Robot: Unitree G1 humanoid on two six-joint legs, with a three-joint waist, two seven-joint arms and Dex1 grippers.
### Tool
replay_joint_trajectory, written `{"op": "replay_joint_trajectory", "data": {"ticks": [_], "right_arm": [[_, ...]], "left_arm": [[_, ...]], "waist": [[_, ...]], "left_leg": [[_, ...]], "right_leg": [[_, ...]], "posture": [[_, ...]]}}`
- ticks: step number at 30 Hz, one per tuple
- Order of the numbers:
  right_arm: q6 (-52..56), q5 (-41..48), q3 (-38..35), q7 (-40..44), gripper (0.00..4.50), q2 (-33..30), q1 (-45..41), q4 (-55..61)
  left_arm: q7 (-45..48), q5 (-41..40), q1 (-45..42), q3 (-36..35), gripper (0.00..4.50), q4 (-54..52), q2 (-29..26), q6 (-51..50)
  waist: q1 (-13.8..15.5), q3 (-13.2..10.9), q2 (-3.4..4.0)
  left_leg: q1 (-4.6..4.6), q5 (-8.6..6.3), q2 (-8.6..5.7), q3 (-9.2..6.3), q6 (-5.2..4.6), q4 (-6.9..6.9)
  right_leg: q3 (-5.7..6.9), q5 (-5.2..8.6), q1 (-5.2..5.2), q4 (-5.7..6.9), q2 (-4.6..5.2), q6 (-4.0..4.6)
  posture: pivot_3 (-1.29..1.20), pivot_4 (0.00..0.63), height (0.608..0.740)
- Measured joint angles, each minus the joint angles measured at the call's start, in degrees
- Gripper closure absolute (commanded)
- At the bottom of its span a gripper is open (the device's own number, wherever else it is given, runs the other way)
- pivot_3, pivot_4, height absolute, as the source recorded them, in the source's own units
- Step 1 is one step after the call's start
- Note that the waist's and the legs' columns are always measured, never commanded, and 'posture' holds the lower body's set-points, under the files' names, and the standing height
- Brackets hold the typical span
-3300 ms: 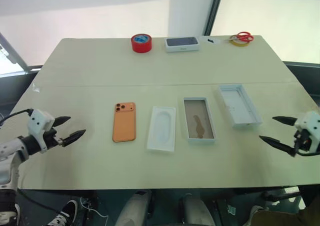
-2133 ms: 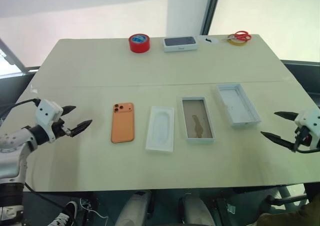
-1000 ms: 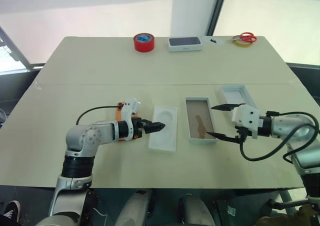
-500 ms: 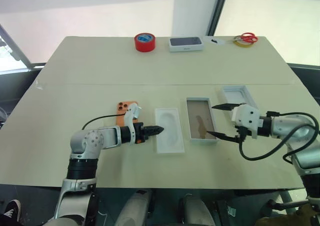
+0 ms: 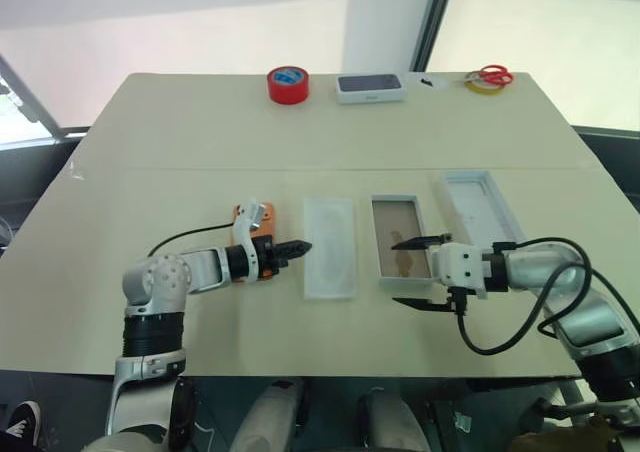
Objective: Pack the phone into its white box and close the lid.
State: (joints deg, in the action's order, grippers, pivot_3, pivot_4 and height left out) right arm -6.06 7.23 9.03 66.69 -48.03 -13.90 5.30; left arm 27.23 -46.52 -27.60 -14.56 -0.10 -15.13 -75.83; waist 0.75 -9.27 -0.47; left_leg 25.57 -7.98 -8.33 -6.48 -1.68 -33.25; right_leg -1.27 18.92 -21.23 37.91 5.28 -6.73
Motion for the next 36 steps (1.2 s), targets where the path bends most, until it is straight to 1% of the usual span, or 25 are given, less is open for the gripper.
{"op": "replay_joint_trajectory", "data": {"ticks": [2,4,6,7,8,9,13,17,21,25,28,29,30,31,32,33,36], "right_arm": [[-1.64,-1.75,1.55,0.75,0.85,-0.1,-0.59,-1.62],[-1.88,-2.55,2.15,1.76,1.85,-0.21,-1.07,-4.27],[-1.79,-2.57,2.47,3.09,2.94,-0.39,-2.25,-6.76],[-1.84,-2.56,2.47,3.6,3.41,-0.45,-2.91,-7.83],[-1.92,-2.56,2.48,4.15,4.07,-0.44,-3.58,-8.98],[-1.94,-2.58,2.49,4.5,4.46,-0.42,-4.02,-9.83],[-1.85,-2.64,3.59,5.67,4.46,0.44,-6.45,-11.88],[1.88,-2.34,4.44,5.55,4.46,4.71,-8.26,-11.43],[5.67,-2.51,6.73,4.03,4.46,9.37,-10.61,-9.37],[10.29,-2.89,8.21,2.82,4.46,12.11,-13.07,-9.34],[16.18,-1.4,8.19,3.07,3.64,13.22,-14.49,-9.32],[17.25,-1.27,8.16,2.9,3.27,13.25,-14.65,-9.23],[18.17,-1.27,8.08,2.56,2.64,13.25,-14.66,-9.06],[18.49,-1.28,8.02,2.11,2.32,13.25,-14.65,-8.87],[18.71,-1.27,7.9,1.69,1.67,13.23,-14.62,-8.51],[18.9,-1.17,7.55,1.38,1.31,13.17,-14.48,-7.58],[19.5,1.31,4.64,1.63,1.31,10.79,-12.99,-4.03]], "left_arm": [[-0.62,-0.59,-0.06,-1.19,4.5,-0.49,-0.21,-0.27],[-1.67,-1.52,-0.27,-2.7,4.5,-1.04,-0.25,-0.74],[-2.58,-2.08,-0.4,-4.1,4.5,-1.25,-0.24,-1.17],[-2.95,-2.35,-0.43,-4.64,4.5,-1.26,-0.21,-1.23],[-3.44,-2.64,-0.58,-4.88,4.5,-1.26,-0.09,-1.24],[-3.7,-2.91,-0.77,-4.98,4.5,-1.26,0.12,-1.27],[-5.0,-4.03,-1.43,-5.81,4.5,-1.82,0.61,-1.39],[-7.56,-6.41,-2.49,-8.7,4.5,-1.84,2.55,-2.49],[-9.73,-9.51,-5.89,-11.37,4.5,-1.36,3.72,-3.94],[-10.21,-10.77,-6.89,-11.54,4.5,-0.9,3.71,-3.7],[-10.51,-10.75,-6.89,-11.08,4.5,-0.11,3.63,-3.36],[-10.51,-10.72,-6.89,-10.83,4.5,-0.02,3.59,-3.28],[-10.49,-10.69,-6.87,-10.63,4.5,-0.01,3.58,-3.09],[-10.44,-10.56,-6.78,-10.15,4.5,-0.01,3.49,-2.47],[-10.42,-10.39,-6.68,-9.57,4.5,-0.01,3.48,-2.05],[-10.4,-10.37,-6.51,-9.1,4.5,-0.01,3.52,-1.78],[-9.85,-10.16,-5.93,-7.55,4.5,0.08,3.53,-0.63]], "waist": [[0.0,-0.01,-0.01],[-0.01,-0.01,-0.02],[-0.06,-0.01,-0.02],[-0.08,-0.01,-0.02],[-0.09,-0.01,-0.02],[-0.08,-0.01,-0.02],[-0.17,-0.01,-0.02],[-0.2,-0.02,-0.05],[-0.14,-0.04,-0.08],[-0.05,-0.04,-0.09],[-0.03,-0.04,-0.09],[-0.02,-0.04,-0.09],[-0.04,-0.04,-0.09],[-0.06,-0.04,-0.09],[-0.08,-0.04,-0.09],[-0.08,-0.04,-0.09],[0.03,-0.04,-0.09]], "left_leg": [[0.0,0.0,0.0,0.01,0.0,-0.02],[-0.01,0.0,-0.01,0.01,0.0,-0.02],[-0.01,0.0,0.0,0.01,0.01,-0.02],[-0.02,0.01,0.0,0.01,0.02,-0.01],[-0.02,0.01,0.0,0.0,0.02,-0.01],[-0.02,0.02,0.0,0.0,0.03,-0.01],[-0.03,0.02,0.0,0.0,0.03,-0.01],[-0.02,0.04,0.01,-0.04,0.06,-0.01],[-0.02,0.06,0.01,-0.06,0.09,-0.01],[-0.01,0.07,0.0,-0.06,0.11,-0.01],[-0.02,0.07,0.0,-0.06,0.12,-0.01],[-0.02,0.07,0.0,-0.07,0.12,-0.01],[-0.01,0.07,0.0,-0.06,0.12,-0.01],[-0.02,0.07,0.0,-0.06,0.12,-0.01],[-0.02,0.07,0.0,-0.06,0.12,0.0],[-0.01,0.07,0.0,-0.06,0.12,0.01],[0.0,0.06,0.0,-0.06,0.12,0.01]], "right_leg": [[0.0,0.0,0.01,0.0,0.0,0.0],[0.0,-0.01,0.02,0.0,0.0,0.0],[0.0,-0.01,0.01,0.02,-0.01,-0.01],[0.0,-0.02,0.0,0.02,-0.01,-0.02],[0.0,-0.02,0.0,0.03,-0.02,-0.03],[0.0,-0.02,0.0,0.03,-0.02,-0.03],[0.0,-0.03,0.0,0.04,-0.03,-0.04],[0.01,-0.03,-0.02,0.08,-0.05,-0.05],[0.02,-0.04,-0.04,0.1,-0.07,-0.07],[0.01,-0.07,-0.04,0.1,-0.07,-0.11],[0.01,-0.09,-0.04,0.12,-0.08,-0.13],[0.01,-0.09,-0.04,0.12,-0.08,-0.13],[0.01,-0.09,-0.04,0.11,-0.08,-0.13],[0.01,-0.09,-0.04,0.11,-0.08,-0.13],[0.01,-0.09,-0.04,0.11,-0.08,-0.13],[0.0,-0.09,-0.05,0.11,-0.08,-0.13],[0.01,-0.09,-0.05,0.1,-0.07,-0.13]], "posture": [[0.0,0.15,0.736],[0.0,0.15,0.736],[0.0,0.15,0.736],[0.0,0.15,0.736],[0.0,0.15,0.736],[0.0,0.15,0.736],[0.0,0.15,0.736],[0.0,0.15,0.736],[0.0,0.15,0.736],[0.0,0.15,0.736],[0.0,0.15,0.736],[0.0,0.15,0.736],[0.0,0.15,0.736],[0.0,0.15,0.736],[0.0,0.15,0.736],[0.0,0.15,0.736],[0.0,0.15,0.736]]}}
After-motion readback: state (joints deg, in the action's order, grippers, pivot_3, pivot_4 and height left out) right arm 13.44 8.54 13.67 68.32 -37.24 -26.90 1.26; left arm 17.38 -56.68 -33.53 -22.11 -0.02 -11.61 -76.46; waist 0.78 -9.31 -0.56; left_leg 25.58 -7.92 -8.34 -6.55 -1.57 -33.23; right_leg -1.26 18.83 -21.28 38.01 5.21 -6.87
